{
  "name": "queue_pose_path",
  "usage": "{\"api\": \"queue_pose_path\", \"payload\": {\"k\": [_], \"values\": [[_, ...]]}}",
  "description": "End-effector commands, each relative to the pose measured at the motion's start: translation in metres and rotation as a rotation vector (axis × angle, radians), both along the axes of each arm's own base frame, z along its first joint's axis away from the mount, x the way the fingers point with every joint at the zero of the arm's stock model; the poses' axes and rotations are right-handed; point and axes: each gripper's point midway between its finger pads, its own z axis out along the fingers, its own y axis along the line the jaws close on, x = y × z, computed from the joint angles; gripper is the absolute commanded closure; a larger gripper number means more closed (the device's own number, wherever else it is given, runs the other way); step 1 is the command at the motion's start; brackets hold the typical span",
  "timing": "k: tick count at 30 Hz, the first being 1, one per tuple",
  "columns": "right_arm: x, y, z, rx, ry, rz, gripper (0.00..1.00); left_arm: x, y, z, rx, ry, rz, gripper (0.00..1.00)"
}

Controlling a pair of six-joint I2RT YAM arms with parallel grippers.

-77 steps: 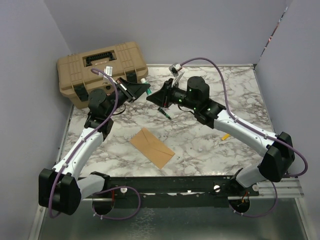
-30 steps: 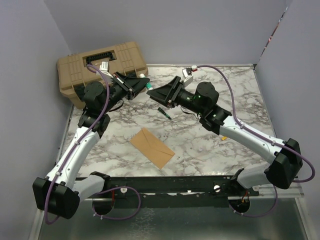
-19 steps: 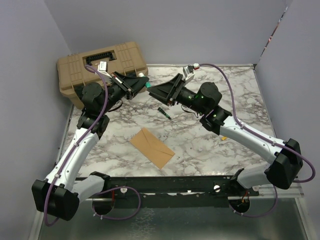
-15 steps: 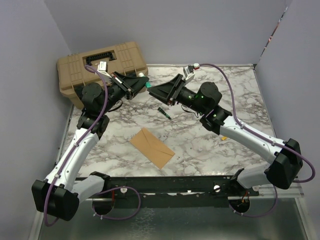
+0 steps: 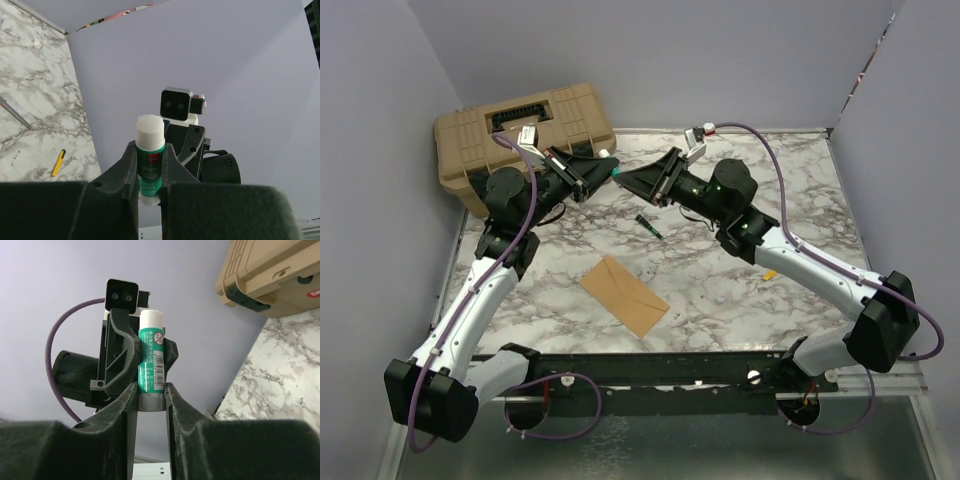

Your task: Place the letter into the envelope and seal it

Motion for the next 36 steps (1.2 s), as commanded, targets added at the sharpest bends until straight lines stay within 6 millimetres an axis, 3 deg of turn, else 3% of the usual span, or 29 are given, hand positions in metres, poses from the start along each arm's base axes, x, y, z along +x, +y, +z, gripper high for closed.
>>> {"api": "queue_pose_path", "payload": {"k": [1, 5, 8, 11, 14, 21, 23, 28, 31, 33, 36], "values": [[0.001, 0.005, 0.002, -0.054, -0.067, 0.026, 0.8, -0.01, 0.0, 0.013, -0.015, -0.038, -0.021, 1.0], [0.0, 0.008, 0.005, -0.163, -0.217, 0.047, 0.95, -0.006, 0.001, 0.011, -0.008, 0.001, -0.005, 1.0], [0.01, 0.011, -0.009, -0.393, -0.386, 0.072, 1.0, 0.001, 0.002, 0.001, 0.019, 0.061, 0.013, 1.0], [0.029, 0.0, -0.038, -0.653, -0.534, 0.048, 1.0, 0.007, 0.002, -0.01, 0.039, 0.132, 0.024, 1.0], [0.055, -0.023, -0.052, -0.869, -0.667, -0.055, 0.99, 0.011, 0.0, -0.021, 0.037, 0.192, 0.025, 1.0], [0.095, -0.055, -0.052, -1.154, -0.833, -0.234, 0.93, 0.022, 0.004, -0.026, 0.052, 0.256, 0.069, 1.0], [0.093, -0.052, -0.044, -1.116, -0.797, -0.24, 0.86, 0.025, 0.004, -0.022, 0.06, 0.24, 0.077, 1.0], [0.035, -0.03, 0.017, -0.737, -0.604, -0.059, 0.35, 0.029, 0.007, -0.019, 0.126, 0.166, 0.096, 1.0], [0.009, -0.029, 0.046, -0.54, -0.497, -0.031, 0.18, 0.027, 0.007, -0.018, 0.163, 0.125, 0.093, 1.0], [0.002, -0.03, 0.051, -0.428, -0.36, -0.032, 0.16, 0.025, 0.007, -0.014, 0.175, 0.097, 0.088, 1.0], [-0.002, -0.028, 0.036, -0.323, -0.161, -0.031, 0.15, 0.019, 0.004, -0.003, 0.177, 0.048, 0.061, 1.0]]}}
